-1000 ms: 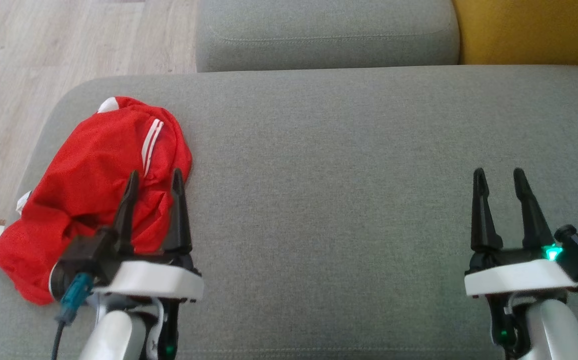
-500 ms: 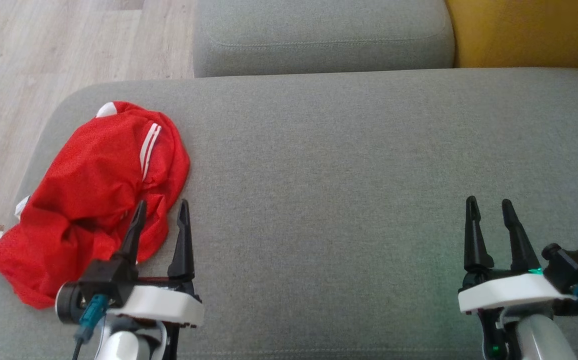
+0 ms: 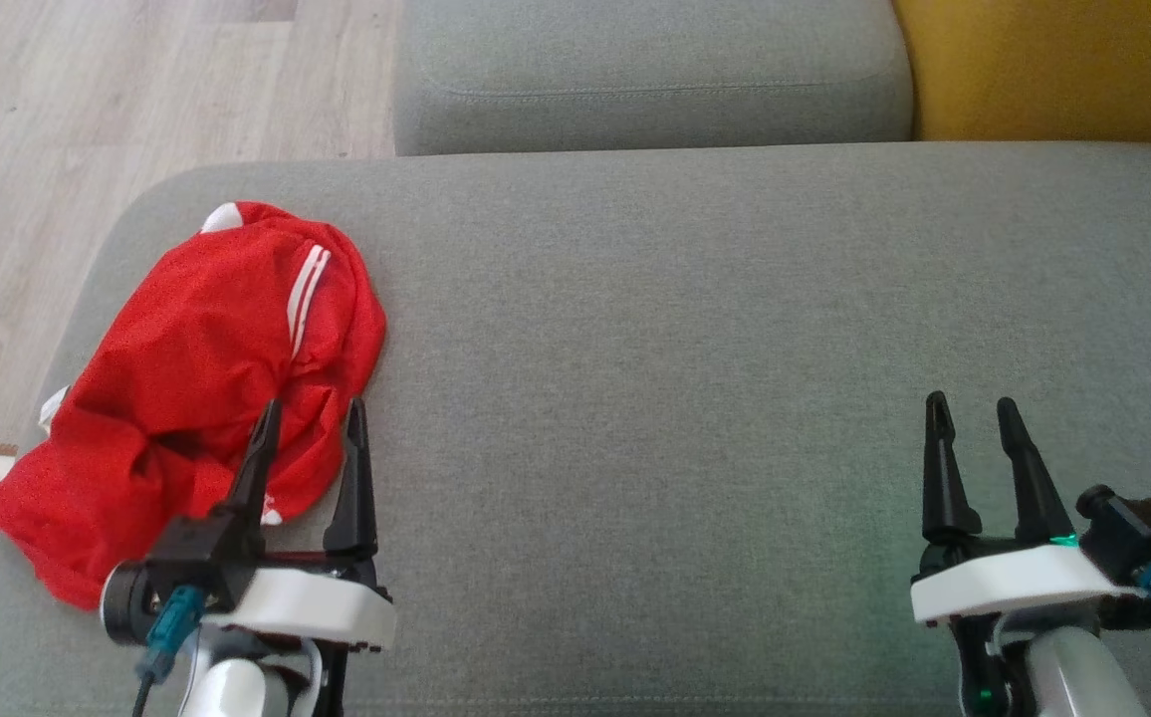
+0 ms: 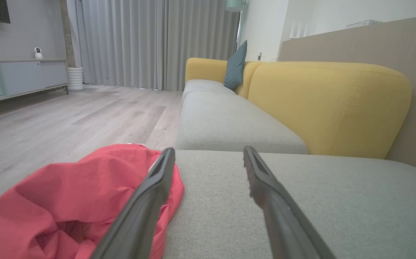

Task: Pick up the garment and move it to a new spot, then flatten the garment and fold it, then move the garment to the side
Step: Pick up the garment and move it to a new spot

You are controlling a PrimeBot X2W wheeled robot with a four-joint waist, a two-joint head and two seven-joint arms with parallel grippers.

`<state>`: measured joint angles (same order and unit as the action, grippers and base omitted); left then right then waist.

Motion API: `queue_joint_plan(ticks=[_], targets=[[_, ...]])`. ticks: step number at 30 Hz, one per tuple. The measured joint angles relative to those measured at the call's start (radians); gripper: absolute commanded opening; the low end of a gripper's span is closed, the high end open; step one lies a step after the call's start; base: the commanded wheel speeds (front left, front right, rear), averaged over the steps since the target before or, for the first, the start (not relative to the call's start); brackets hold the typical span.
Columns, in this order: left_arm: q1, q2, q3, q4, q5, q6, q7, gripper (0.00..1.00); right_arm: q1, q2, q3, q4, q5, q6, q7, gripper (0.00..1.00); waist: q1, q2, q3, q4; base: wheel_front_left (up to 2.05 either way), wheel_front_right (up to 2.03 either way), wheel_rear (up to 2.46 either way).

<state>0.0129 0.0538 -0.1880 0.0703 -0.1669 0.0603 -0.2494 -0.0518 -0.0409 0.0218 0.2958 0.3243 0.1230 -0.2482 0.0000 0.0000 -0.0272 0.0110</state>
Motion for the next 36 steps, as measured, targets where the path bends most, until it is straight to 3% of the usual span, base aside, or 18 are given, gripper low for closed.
queue_joint_plan(ticks=[17,36], targets=[[0.0,-0.002,0.009,-0.001,0.0,0.003,0.0,1.0,0.002,0.0,0.04,0.004,0.01,0.0,-0.003,1.0,0.0,0.0,-0.006,0.129,0.0,0.0,0.0],[0.038,-0.002,0.05,-0.005,0.025,0.005,0.0,1.0,0.03,-0.001,0.1,0.009,0.04,0.0,-0.003,1.0,0.0,0.0,-0.027,0.37,0.0,0.0,0.0]])
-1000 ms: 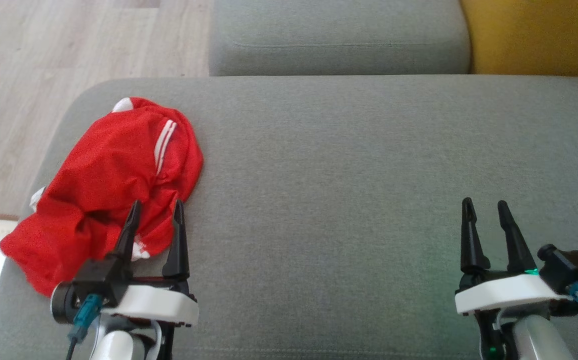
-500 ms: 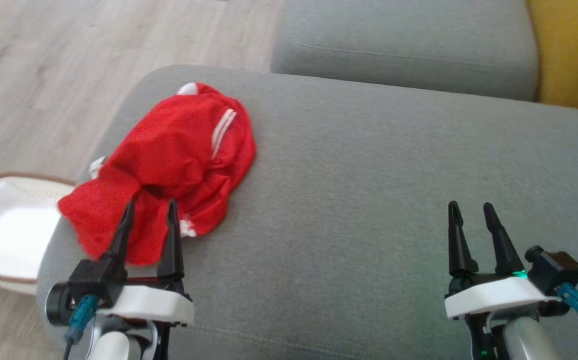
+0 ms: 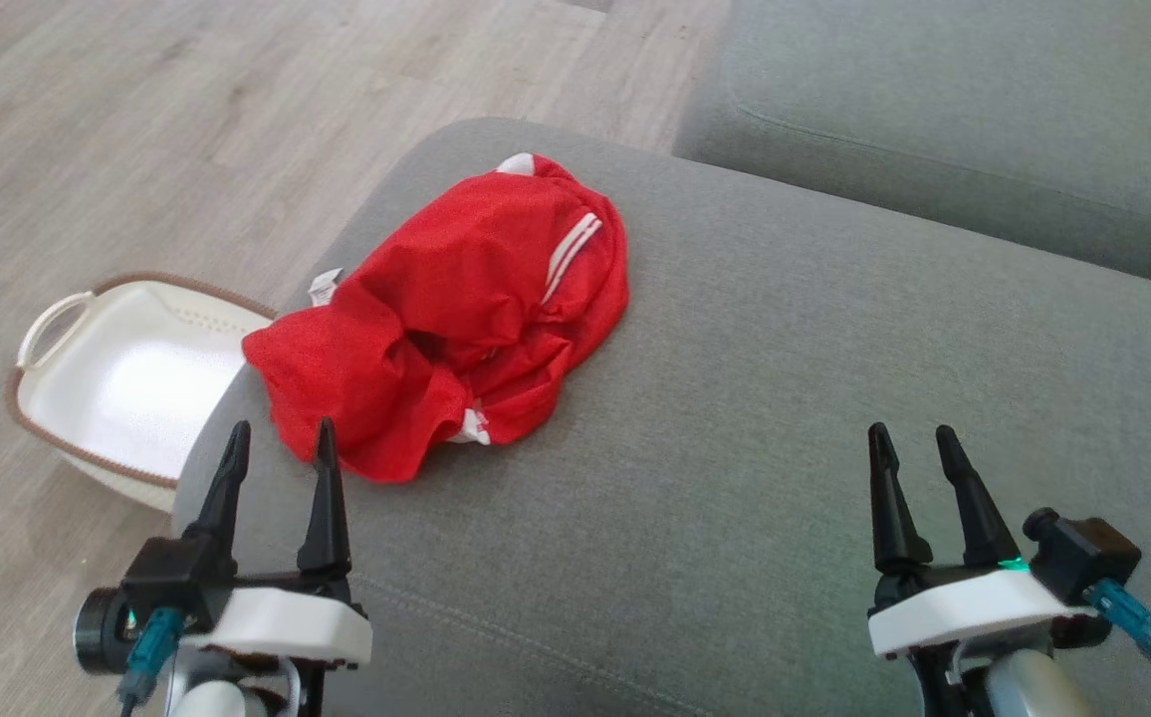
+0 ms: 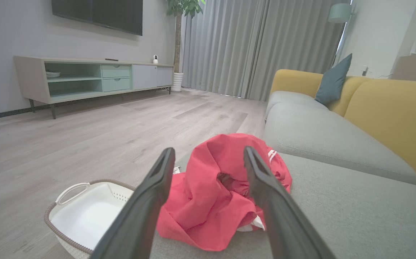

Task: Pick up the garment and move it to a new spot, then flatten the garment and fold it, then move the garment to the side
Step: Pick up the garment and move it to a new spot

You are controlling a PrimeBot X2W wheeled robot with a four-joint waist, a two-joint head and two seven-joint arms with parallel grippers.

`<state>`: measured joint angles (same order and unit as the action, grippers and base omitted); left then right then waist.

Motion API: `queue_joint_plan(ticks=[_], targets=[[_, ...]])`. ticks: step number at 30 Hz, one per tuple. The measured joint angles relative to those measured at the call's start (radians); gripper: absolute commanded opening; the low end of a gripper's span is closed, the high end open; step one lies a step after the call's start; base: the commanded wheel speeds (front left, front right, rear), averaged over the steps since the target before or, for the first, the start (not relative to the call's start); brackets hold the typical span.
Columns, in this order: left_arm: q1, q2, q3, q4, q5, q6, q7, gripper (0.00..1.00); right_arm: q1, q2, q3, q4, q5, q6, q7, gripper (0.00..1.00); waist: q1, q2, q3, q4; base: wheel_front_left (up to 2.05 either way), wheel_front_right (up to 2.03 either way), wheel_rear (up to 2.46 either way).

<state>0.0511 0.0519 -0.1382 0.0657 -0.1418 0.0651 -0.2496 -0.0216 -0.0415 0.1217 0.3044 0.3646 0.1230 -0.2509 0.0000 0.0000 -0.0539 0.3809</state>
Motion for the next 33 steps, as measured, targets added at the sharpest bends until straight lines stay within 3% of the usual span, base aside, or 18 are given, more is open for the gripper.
queue_joint_plan(ticks=[8,20,25,33], targets=[[0.007,0.0,0.021,-0.007,0.009,0.0,0.0,1.0,0.0,0.0,0.007,0.001,0.014,0.0,0.0,1.0,0.0,0.0,-0.004,0.028,0.0,0.0,0.0],[0.006,-0.001,0.074,-0.026,0.009,0.0,0.0,1.0,-0.005,0.0,0.019,0.0,0.015,0.0,0.0,1.0,0.0,0.0,0.019,-0.02,0.0,0.0,0.0],[-0.035,0.017,0.09,0.009,0.022,-0.044,0.0,1.0,-0.016,0.0,-0.009,-0.012,-0.008,0.0,0.0,1.0,0.0,0.0,0.062,-0.048,0.0,0.0,0.0],[-0.286,0.14,0.066,0.209,0.04,-0.151,0.062,1.0,-0.095,-0.001,-0.081,-0.044,-0.049,0.0,0.0,1.0,0.0,0.0,0.179,-0.09,0.0,0.0,0.0]])
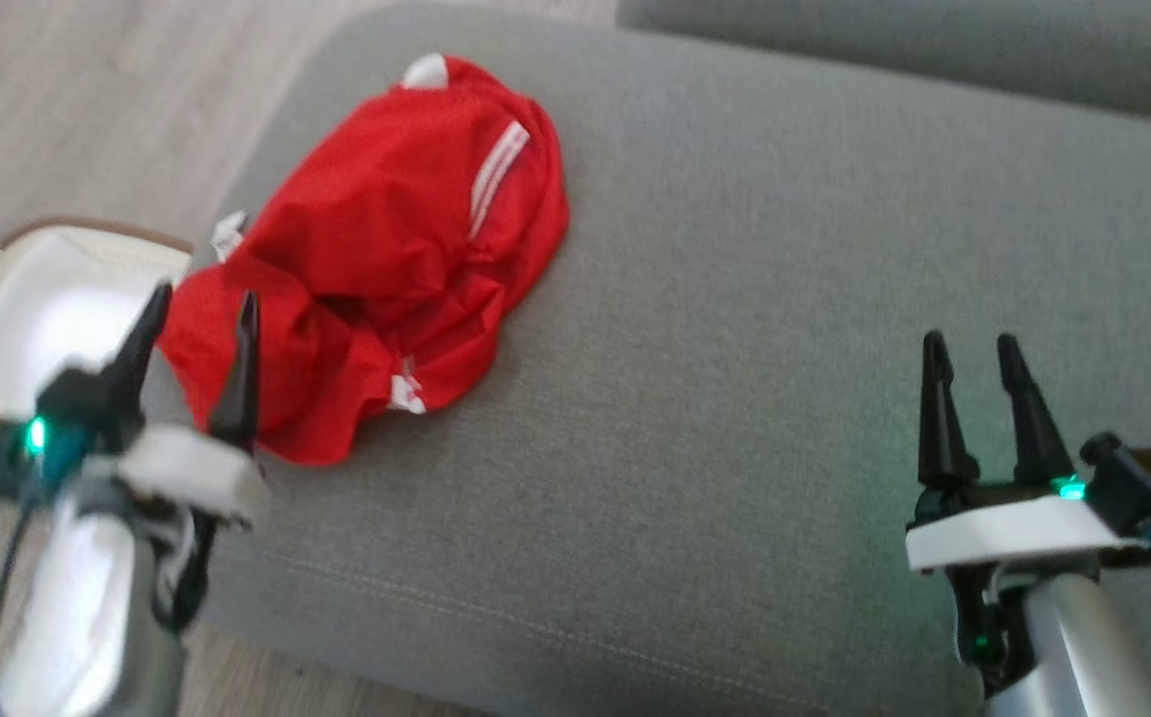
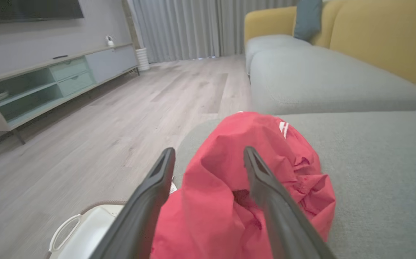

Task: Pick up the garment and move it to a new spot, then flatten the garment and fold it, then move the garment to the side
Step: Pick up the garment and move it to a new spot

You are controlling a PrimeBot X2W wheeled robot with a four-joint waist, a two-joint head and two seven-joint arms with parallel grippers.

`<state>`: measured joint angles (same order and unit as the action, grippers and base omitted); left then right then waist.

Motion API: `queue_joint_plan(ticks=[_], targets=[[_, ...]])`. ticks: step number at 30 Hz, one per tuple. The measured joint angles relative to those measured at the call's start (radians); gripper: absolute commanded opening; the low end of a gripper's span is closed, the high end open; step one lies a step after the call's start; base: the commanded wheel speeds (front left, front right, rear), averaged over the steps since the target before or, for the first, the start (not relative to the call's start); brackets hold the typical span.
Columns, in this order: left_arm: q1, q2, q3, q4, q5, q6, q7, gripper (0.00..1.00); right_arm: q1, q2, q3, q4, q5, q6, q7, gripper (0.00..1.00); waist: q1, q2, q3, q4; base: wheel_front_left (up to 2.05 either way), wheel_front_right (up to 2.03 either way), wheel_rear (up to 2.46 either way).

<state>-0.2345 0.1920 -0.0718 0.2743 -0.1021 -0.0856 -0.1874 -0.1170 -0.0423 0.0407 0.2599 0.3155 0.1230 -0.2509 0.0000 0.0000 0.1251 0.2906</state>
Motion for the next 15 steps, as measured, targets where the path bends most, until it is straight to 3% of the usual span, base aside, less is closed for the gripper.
queue_joint_plan(ticks=[4,9,15], targets=[[-0.142,0.058,-0.062,0.102,-0.02,-0.038,0.066,1.0,-0.031,-0.001,-0.022,-0.007,-0.018,0.0,0.0,1.0,0.0,0.0,0.06,-0.021,0.0,0.0,0.0],[-0.28,0.115,-0.135,0.211,-0.058,-0.039,0.132,1.0,-0.063,-0.002,-0.034,-0.019,-0.028,0.0,0.0,1.0,0.0,0.0,0.114,-0.043,0.0,0.0,0.0],[-0.437,0.197,-0.304,0.346,-0.195,-0.047,0.205,1.0,-0.09,-0.003,-0.036,-0.038,-0.049,0.0,0.0,1.0,0.0,0.0,0.179,-0.081,0.0,0.0,0.0]])
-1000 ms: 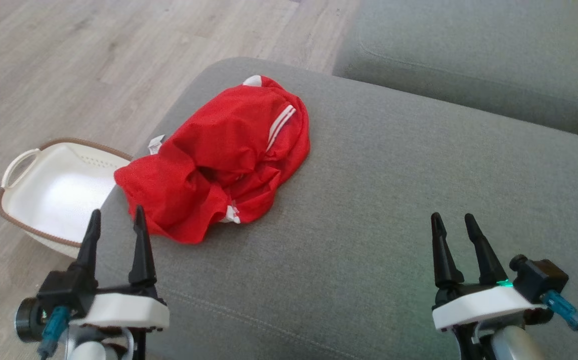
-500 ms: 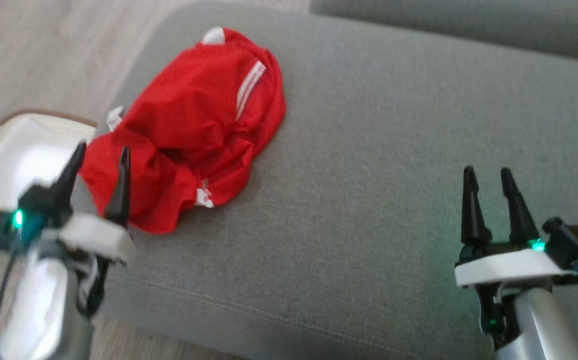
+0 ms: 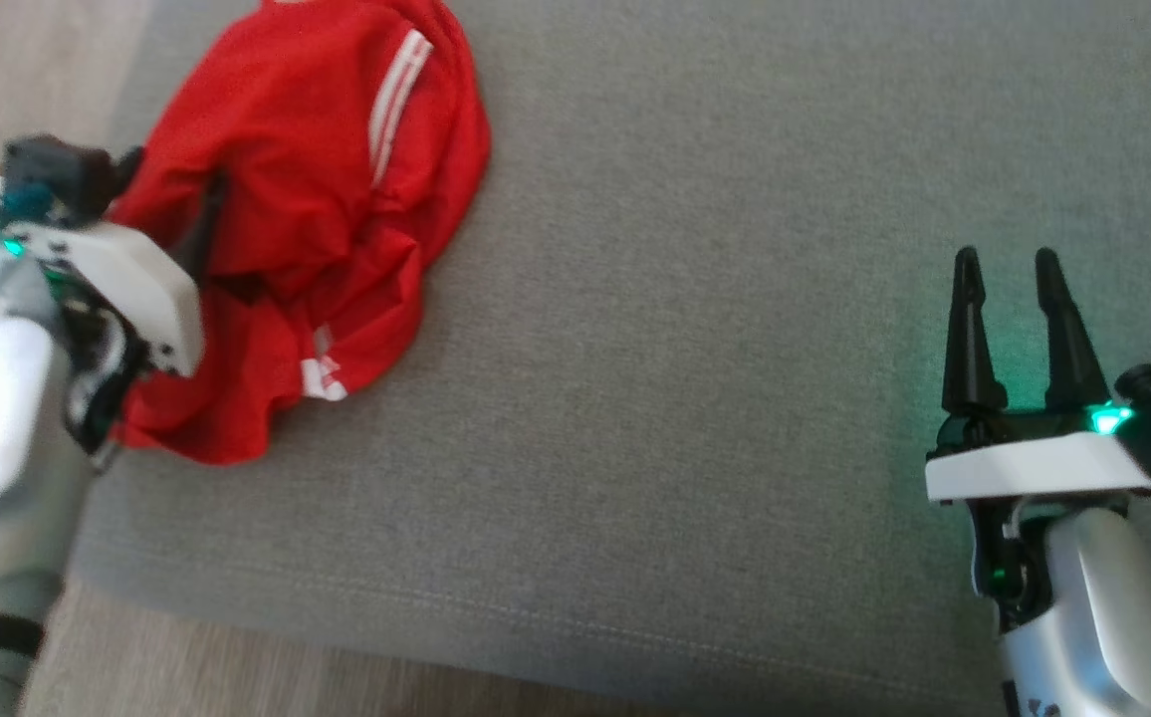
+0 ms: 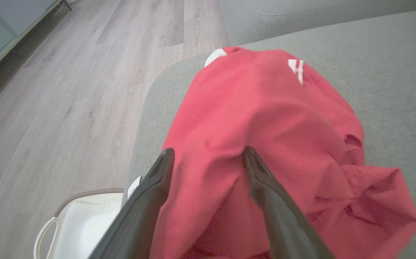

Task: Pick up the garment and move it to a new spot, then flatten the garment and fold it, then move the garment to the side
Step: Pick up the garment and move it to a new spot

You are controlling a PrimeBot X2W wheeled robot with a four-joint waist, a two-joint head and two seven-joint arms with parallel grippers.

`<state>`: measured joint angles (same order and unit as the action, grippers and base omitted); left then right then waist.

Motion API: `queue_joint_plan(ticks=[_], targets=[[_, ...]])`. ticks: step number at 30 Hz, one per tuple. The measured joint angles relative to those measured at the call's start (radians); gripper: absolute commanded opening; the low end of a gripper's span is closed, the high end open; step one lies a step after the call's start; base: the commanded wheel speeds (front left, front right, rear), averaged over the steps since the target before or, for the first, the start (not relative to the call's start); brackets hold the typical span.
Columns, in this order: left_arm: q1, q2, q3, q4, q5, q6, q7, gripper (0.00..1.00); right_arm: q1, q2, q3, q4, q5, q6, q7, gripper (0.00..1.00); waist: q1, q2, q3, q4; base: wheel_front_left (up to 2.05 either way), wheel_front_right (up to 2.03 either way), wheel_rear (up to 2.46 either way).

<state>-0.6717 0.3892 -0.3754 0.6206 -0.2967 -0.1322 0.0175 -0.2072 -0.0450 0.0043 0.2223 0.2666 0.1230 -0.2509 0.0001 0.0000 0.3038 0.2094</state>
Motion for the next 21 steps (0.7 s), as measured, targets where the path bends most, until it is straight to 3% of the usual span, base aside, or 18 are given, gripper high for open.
queue_joint_plan(ticks=[5,13,14,15,16,21], targets=[[-0.114,0.07,-0.121,0.113,-0.111,0.0,0.026,1.0,-0.015,-0.001,-0.003,-0.021,-0.007,0.0,0.0,1.0,0.0,0.0,0.054,-0.035,0.0,0.0,0.0],[-0.179,0.096,-0.276,0.198,-0.256,0.0,0.044,1.0,-0.021,-0.001,-0.006,-0.038,-0.013,0.0,0.0,1.0,0.0,0.0,0.1,-0.064,0.0,0.0,0.0],[-0.187,0.1,-0.291,0.204,-0.27,0.0,0.044,0.9,-0.026,-0.001,-0.007,-0.038,-0.013,0.0,0.0,1.0,0.0001,0.0,0.104,-0.065,0.0,0.0,0.0],[-0.196,0.1,-0.298,0.216,-0.285,0.0,0.042,0.09,-0.032,-0.001,-0.006,-0.038,-0.013,0.0,0.0,1.0,0.0001,0.0,0.106,-0.067,0.0,0.0,0.0],[-0.204,0.101,-0.302,0.228,-0.296,0.0,0.035,0.0,-0.036,-0.001,-0.006,-0.039,-0.013,0.0,0.0,1.0,0.0001,0.0,0.107,-0.068,0.0,0.0,0.0],[-0.231,0.104,-0.33,0.271,-0.332,0.0,-0.026,0.0,-0.038,-0.001,-0.008,-0.036,-0.013,0.0,0.0,1.0,0.0001,0.0,0.096,-0.065,0.0,0.0,0.0]])
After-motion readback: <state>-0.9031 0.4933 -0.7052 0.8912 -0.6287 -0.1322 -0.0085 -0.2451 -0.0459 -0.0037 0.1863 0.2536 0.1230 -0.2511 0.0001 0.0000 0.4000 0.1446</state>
